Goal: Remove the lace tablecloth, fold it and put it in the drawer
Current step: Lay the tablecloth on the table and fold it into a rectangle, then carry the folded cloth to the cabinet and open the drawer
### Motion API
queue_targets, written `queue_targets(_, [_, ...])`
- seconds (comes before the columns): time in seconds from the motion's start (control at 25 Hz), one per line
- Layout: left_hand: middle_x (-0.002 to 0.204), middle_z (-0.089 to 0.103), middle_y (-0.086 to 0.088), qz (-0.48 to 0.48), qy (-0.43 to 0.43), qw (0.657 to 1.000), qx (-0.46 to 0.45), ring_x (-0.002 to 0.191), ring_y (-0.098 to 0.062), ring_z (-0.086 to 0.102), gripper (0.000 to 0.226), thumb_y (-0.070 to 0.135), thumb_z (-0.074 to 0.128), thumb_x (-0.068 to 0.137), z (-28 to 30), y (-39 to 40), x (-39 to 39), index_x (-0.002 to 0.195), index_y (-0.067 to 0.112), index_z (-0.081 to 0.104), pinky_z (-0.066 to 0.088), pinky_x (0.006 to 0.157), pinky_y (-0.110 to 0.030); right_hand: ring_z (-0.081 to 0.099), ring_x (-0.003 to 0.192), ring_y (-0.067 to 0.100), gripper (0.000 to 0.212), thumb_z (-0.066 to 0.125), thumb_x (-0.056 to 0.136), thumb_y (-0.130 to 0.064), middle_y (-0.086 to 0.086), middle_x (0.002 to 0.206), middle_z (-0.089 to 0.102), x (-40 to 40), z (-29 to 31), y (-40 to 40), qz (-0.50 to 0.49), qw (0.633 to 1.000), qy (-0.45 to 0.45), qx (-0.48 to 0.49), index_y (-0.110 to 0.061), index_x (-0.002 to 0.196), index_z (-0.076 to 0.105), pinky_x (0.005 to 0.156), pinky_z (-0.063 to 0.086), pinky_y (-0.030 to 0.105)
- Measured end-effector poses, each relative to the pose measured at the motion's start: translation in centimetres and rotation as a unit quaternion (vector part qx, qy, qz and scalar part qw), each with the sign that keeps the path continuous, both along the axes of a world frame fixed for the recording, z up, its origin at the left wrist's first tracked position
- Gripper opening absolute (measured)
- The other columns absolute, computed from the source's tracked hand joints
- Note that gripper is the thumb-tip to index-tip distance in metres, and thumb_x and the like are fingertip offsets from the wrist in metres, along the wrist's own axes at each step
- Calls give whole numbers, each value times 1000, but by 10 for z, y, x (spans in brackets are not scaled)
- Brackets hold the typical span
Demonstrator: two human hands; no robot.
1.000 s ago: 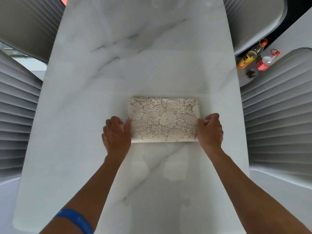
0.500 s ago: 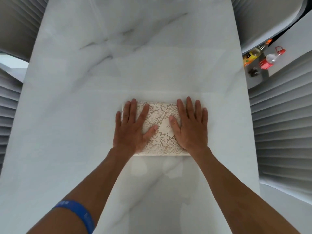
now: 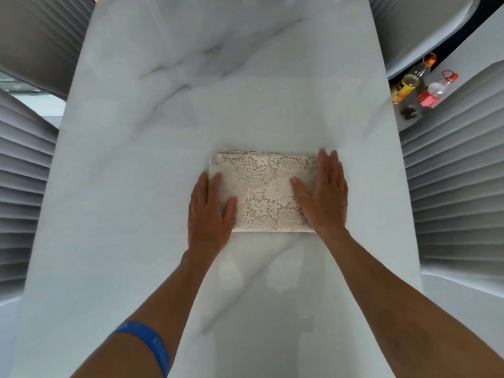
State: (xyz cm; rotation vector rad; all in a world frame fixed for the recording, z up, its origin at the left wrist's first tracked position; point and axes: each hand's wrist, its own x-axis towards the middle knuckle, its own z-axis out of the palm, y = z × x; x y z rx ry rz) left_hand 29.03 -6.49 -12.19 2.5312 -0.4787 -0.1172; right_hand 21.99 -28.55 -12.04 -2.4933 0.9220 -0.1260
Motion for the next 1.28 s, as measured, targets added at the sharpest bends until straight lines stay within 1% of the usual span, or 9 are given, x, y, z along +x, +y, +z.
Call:
queue_targets(0.16, [134,51,-9,158,210,964,-37,119,-30,49,70,23,69,81,21,5,-16,144,18,38,42,102,-42,50,122,35,65,67,84,-41,11,137,53,-31,15,10,-183,975,49,117,-15,139,45,104,41,47])
queue_targets(0.32, [82,68,0,215,371,889,-160,72,-17,62,5,12,64,79,45,17,11,81,17,64,46,54,-21,68,90,28,12,68,85,-26,4,90,69,-43,42,-4,-250,898,-11,361,-15,88,64,73,58,38])
queue_targets(0.56, [87,71,1,186,364,867,-286,72,-9,64,40,8,52,90,94,73,-50,116,37,47,49,61,-21,63,82,16,28,57,93,-15,2,102,69,-88,95,33,-211,890,-90,395,-40,102,48,69,52,34])
queue_targets(0.72, [108,72,0,142,358,867,-317,88,-14,66,58,-5,54,85,143,123,-77,109,46,67,51,76,-23,59,78,11,43,47,94,-6,-3,96,67,-102,144,62,-61,924,-82,367,-44,97,66,60,53,26])
queue_targets(0.8, [115,73,-2,196,354,799,-444,102,-20,69,65,-12,61,79,155,137,-94,121,37,65,55,83,-27,62,76,6,58,42,89,7,-10,98,69,-101,159,76,-40,906,-87,413,-42,102,71,58,55,24])
queue_targets(0.96, [118,67,-10,277,318,497,-758,109,-31,63,59,4,56,79,169,115,-161,137,15,50,50,97,-45,71,94,13,62,43,81,20,-9,112,73,-113,171,102,-30,819,-114,561,-28,106,73,73,62,36])
queue_targets(1.08, [129,63,-14,353,321,444,-759,119,-33,58,52,16,53,88,163,91,-207,138,6,49,44,105,-49,70,95,17,58,48,82,21,6,124,68,-143,171,127,-6,800,-41,599,-25,110,69,81,57,40])
queue_targets(1.16, [132,62,-16,421,318,429,-733,122,-34,57,45,22,51,95,162,102,-228,138,6,50,47,100,-49,67,99,21,49,59,86,8,11,129,62,-166,169,134,88,866,50,490,-33,113,63,78,55,38])
queue_targets(1.28, [127,67,-14,447,297,431,-726,116,-31,63,45,33,50,97,171,150,-263,134,9,56,51,91,-46,47,133,33,61,65,90,-42,12,151,42,-172,184,163,371,927,28,46,-31,146,40,103,42,46])
